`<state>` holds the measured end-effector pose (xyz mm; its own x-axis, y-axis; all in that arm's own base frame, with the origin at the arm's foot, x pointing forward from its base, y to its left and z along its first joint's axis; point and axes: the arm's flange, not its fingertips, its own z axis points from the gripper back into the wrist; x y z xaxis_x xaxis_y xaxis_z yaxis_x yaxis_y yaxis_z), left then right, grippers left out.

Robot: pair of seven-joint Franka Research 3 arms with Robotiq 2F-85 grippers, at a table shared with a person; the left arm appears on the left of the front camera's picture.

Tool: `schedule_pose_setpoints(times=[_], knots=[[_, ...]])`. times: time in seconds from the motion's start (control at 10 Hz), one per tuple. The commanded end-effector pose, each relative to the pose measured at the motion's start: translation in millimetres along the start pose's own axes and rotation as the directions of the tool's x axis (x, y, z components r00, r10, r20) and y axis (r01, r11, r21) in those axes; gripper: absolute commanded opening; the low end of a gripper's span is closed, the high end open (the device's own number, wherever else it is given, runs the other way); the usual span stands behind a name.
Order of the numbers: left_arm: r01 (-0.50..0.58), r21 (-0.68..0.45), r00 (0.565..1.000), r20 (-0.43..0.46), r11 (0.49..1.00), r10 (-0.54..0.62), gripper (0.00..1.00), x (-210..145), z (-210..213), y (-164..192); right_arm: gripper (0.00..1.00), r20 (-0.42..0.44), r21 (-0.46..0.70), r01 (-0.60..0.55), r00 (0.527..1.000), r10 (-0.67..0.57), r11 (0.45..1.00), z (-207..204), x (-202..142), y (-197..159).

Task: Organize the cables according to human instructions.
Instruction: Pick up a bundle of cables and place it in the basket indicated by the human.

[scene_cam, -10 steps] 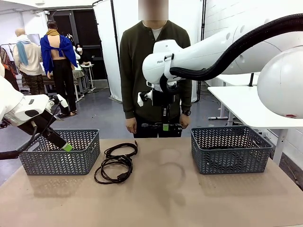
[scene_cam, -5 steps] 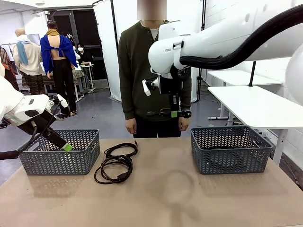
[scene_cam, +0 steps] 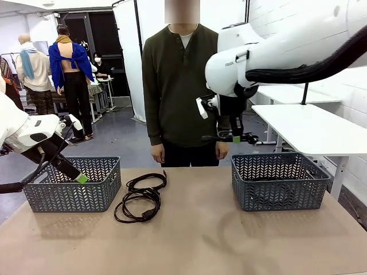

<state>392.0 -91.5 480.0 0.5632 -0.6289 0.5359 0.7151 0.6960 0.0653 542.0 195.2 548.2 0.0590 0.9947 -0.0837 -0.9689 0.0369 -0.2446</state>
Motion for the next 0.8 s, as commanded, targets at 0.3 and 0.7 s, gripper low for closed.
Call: schedule_pose_setpoints(times=[0.3, 0.7], knots=[[-0.012, -0.013, 1.0, 0.008, 1.0, 0.012, 1.0, -0.6, 0.0, 1.2, 0.0, 0.029, 0.016, 0.026, 0.999, -0.026, 1.0, -14.5, -55.6, 17.4], [-0.012, -0.013, 1.0, 0.008, 1.0, 0.012, 1.0, -0.6, 0.0, 1.2, 0.0, -0.012, 0.04, 0.056, 0.998, -0.055, 0.998, -18.6, -58.1, 12.9]])
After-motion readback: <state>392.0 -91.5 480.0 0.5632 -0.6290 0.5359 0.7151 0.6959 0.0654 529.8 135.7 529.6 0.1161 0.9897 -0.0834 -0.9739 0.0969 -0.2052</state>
